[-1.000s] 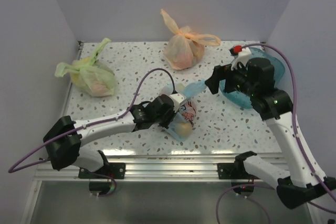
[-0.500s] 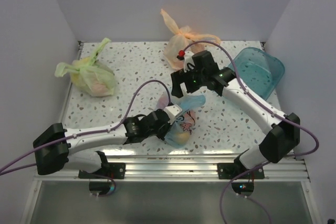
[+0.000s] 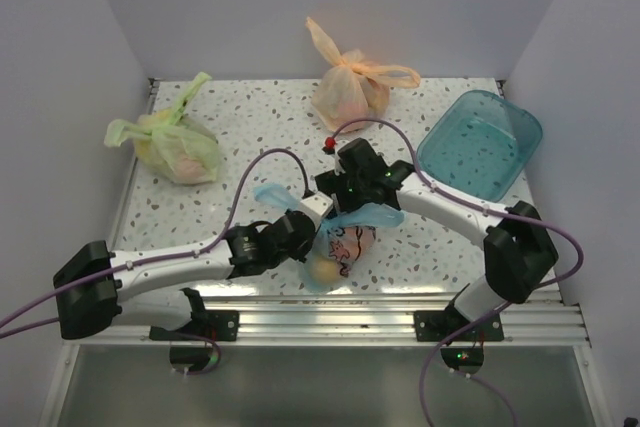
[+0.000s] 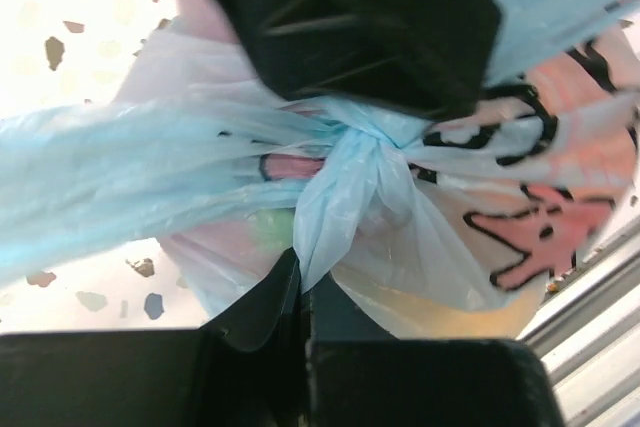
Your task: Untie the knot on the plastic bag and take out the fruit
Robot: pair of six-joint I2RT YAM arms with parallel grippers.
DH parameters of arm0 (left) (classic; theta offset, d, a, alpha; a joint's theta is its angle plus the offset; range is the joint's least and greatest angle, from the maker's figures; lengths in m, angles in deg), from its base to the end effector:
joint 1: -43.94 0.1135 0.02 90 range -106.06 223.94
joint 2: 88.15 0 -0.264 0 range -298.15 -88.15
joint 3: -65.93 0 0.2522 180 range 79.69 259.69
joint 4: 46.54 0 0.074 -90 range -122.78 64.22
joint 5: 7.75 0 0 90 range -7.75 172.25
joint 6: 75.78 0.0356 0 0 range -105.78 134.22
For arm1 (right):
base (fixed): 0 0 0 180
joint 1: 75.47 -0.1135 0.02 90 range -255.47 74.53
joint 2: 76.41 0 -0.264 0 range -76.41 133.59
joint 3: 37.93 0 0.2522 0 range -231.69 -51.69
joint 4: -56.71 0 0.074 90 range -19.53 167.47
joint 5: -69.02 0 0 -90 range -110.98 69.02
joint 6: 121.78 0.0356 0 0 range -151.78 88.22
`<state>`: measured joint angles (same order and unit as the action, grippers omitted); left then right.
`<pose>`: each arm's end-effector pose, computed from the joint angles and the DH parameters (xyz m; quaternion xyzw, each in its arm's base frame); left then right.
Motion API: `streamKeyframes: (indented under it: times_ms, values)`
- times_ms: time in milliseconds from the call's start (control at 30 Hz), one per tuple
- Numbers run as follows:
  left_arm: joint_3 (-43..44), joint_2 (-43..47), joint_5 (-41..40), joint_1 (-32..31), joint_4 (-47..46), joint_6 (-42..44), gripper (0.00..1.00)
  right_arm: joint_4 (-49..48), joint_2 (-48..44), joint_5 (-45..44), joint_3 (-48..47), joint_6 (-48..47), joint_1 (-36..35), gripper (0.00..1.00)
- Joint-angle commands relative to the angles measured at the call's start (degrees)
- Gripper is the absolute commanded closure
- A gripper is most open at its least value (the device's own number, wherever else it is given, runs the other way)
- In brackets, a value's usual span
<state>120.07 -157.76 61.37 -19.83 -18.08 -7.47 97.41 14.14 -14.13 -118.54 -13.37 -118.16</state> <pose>0.1211 -0.2172 0.2193 0.2587 0.8701 -0.1386 0.3958 0.2472 0.2339 0.2494 -0.2173 0.9147 0.2193 0.2609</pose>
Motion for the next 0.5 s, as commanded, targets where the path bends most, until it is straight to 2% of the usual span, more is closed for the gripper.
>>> streamKeyframes:
  times_ms: [0,133,267,367,467]
  values:
    - [1.10,1.14,-7.50,0.66,3.67,-2.30,0.99,-0.57,-4.23,-5.18,2.86,2.24,0.25,0.23]
    - [1.02,1.58,-7.25,4.08,4.37,-2.83,0.99,-0.31,-6.86,-6.76,5.41,2.68,0.25,0.31]
    - [0.75,2.19,-7.06,5.49,4.73,-2.65,1.00,-0.57,-10.12,-8.78,6.91,3.91,0.42,0.34]
    - [0.66,2.72,-6.98,5.76,4.73,-2.21,1.00,-0.66,-11.96,-9.75,6.91,4.35,0.51,0.44]
    - [1.01,2.98,-6.89,6.20,4.64,-0.73,1.00,-0.75,-12.41,-8.79,6.65,3.04,0.42,0.49]
